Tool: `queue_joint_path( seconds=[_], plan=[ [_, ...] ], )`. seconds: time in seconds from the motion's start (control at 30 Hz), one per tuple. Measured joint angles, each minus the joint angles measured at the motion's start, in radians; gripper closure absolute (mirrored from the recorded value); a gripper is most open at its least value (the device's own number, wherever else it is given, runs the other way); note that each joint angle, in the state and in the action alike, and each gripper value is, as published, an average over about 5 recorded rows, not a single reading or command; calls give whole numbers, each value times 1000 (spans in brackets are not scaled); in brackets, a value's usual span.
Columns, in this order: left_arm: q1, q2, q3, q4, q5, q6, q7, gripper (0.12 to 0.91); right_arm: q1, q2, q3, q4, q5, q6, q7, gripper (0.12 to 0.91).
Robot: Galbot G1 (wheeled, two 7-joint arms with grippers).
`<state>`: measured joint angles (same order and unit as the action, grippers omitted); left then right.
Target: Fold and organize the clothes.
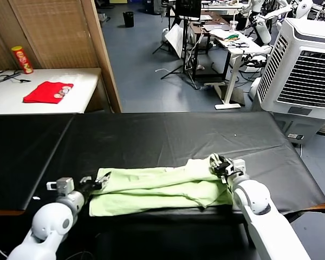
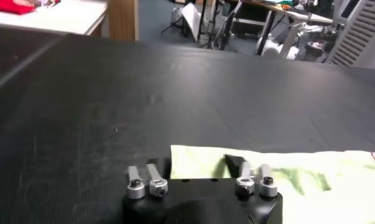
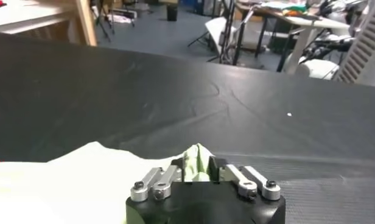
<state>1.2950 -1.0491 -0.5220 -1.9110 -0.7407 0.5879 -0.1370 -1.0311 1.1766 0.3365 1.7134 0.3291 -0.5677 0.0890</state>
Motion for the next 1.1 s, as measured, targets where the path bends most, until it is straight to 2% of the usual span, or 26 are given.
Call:
queue_joint_path(
  seconds=[0.1,0.2,0.27,0.37,0.47,0.57,0.67,0.8,0.9,1.0,1.1],
  plan=[
    [-6,-11,3,15,12,-26,-9,713,-12,21,1,-2,-15,31,40,786],
    [-9,-26,9,29,76,-70,-17,857,-25,48,1,-2,-43,59,80,842],
    [-11,-39,11,35,129,-96,-23,899,-33,69,2,-5,-66,75,107,868],
    [-17,-57,13,41,187,-116,-33,903,-40,96,7,-10,-81,90,127,881],
    [-24,-70,13,45,219,-123,-36,903,-50,111,18,-5,-72,93,109,874],
    [-26,-75,11,41,236,-124,-22,903,-64,113,29,12,-63,96,77,799],
    [-20,-73,3,30,248,-124,-7,852,-84,105,41,41,-58,99,52,649],
    [-2,-59,-13,11,247,-125,0,646,-121,86,63,100,-42,100,39,416],
    [18,-50,-31,-10,223,-124,-3,478,-153,69,82,150,-29,102,32,284],
    [52,-55,-54,-43,188,-124,-6,327,-184,57,99,195,-17,105,25,235],
    [101,-69,-69,-83,175,-127,-6,248,-209,51,111,231,-12,105,20,228]
  ],
)
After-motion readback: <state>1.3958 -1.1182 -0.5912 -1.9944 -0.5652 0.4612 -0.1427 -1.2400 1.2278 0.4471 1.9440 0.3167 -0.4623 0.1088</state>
